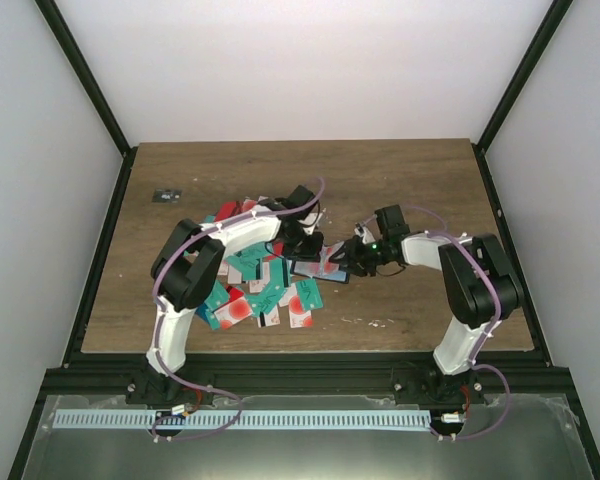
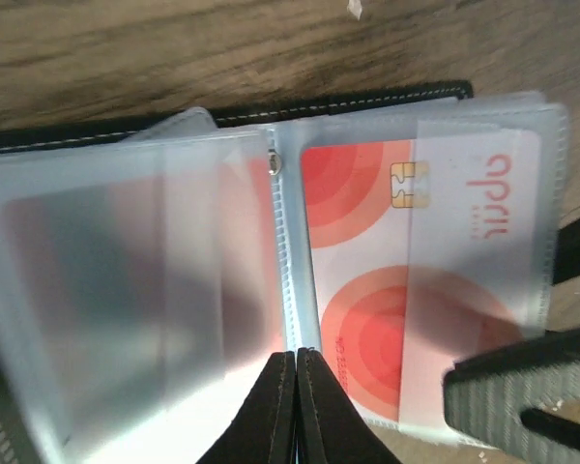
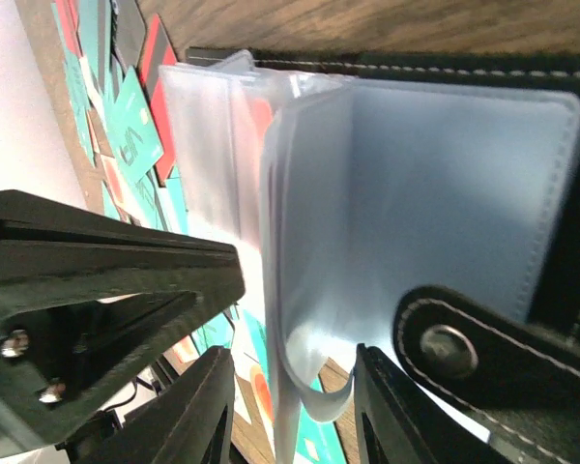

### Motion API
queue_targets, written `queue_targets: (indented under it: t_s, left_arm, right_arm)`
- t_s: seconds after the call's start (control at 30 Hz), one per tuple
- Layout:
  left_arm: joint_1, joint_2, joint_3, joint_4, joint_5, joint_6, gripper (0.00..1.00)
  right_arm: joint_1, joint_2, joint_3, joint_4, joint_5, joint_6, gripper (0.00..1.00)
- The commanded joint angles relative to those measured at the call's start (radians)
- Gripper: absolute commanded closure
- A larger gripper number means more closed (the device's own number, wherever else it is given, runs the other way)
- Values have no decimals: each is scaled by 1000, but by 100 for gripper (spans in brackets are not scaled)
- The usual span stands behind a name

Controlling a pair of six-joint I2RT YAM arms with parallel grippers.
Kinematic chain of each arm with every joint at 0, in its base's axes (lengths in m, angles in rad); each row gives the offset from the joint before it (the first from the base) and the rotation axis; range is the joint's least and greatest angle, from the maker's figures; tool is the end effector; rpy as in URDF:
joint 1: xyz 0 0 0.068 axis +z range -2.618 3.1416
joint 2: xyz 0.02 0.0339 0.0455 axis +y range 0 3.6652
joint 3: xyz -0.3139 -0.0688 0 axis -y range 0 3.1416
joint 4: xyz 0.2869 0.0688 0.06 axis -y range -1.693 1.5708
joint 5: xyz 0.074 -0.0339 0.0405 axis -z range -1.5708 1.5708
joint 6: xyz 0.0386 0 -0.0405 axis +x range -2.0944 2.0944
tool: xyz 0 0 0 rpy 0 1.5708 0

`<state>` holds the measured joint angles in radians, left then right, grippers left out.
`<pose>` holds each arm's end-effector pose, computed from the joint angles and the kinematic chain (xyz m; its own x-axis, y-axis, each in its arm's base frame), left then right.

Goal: Put the credit cards into the card holder

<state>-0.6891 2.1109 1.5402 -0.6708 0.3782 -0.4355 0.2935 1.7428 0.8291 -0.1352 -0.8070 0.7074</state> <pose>0.3697 -0.3231 0.1743 -0.9503 0.2750 -0.1458 0.3112 0.8353 -0.4532 0.3238 0.1270 0.1450 -0.9847 0.1720 0.0280 0.1252 0.5870 0.7998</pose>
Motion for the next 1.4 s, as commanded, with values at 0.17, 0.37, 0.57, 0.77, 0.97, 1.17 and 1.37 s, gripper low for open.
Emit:
queue_targets:
  t_s: [0.17,0.37,0.57,0.77,0.97,1.17,1.37]
  left_arm:
    - [71,-170,-64,-2,-7,-60,96]
    - [149,-271,-160,3,-39,-69,96]
    - [215,-367,-285,4,-70,-52,96]
    - [239,-445,-397,7,-88,-42,94]
    - [254,-487,-444,6,-96,-43,92]
    - [266,-525,-460,-21,-124,-17,86]
    - [266,-583,-495,-71,-164,3,78]
  right_arm:
    - [41,37,91,-44,-4,-31,62]
    - [94,99,160,-37,-17,-12,62]
    - [168,181,293,-48,-35,-5,59]
    - [202,215,349,-47,-54,8,46]
    - [212,209,350,-13,-90,27,41]
    - [214,166,347,55,-161,27,41]
    - [214,82,340,27,-170,-35,41]
